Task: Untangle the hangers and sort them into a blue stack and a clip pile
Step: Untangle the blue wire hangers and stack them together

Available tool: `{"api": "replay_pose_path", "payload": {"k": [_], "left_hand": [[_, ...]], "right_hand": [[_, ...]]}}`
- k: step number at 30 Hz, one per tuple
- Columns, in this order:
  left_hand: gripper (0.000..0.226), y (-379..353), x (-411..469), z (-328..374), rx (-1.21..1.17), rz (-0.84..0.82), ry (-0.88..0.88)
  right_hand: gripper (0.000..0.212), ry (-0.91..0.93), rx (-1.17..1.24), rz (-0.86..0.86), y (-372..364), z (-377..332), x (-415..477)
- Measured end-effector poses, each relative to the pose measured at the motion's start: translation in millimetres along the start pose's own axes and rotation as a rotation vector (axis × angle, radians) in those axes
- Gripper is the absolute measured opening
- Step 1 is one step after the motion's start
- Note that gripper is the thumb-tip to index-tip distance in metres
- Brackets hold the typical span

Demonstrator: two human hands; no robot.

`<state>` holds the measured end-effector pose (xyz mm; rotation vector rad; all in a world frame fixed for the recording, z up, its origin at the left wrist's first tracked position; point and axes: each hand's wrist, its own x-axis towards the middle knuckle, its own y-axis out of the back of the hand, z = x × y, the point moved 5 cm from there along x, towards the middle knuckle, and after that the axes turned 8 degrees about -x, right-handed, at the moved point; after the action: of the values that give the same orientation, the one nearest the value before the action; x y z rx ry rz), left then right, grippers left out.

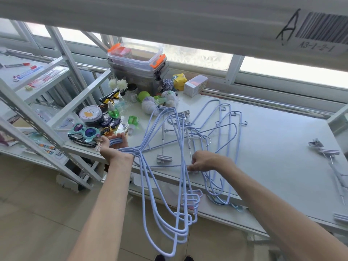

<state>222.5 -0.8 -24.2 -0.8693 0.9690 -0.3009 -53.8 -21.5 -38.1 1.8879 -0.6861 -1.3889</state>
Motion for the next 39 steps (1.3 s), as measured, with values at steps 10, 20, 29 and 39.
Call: {"api": "replay_pose_path", "payload": {"k": [10,20,29,39], "left_hand": [[0.023,-3,-6,-8,-0.04,0.0,0.033],[0.025,-20,-4,-22,-0.076,0.014,0.042],[0.023,-20,5,-29,-0.027,0.027,0.047],[0.026,-25,5,-17,-0.024,-0.006,0.022]], "right_hand": [[0.044,-0.037,-0.035,0.189,7,3,-8],[0.026,0.028,0.053,0.334,0,13,-26],[0.008,-0.113,-0.062,0.462,0,10,-41],[0.022,-0.155,0.09,0.248,11,6,-20]]}}
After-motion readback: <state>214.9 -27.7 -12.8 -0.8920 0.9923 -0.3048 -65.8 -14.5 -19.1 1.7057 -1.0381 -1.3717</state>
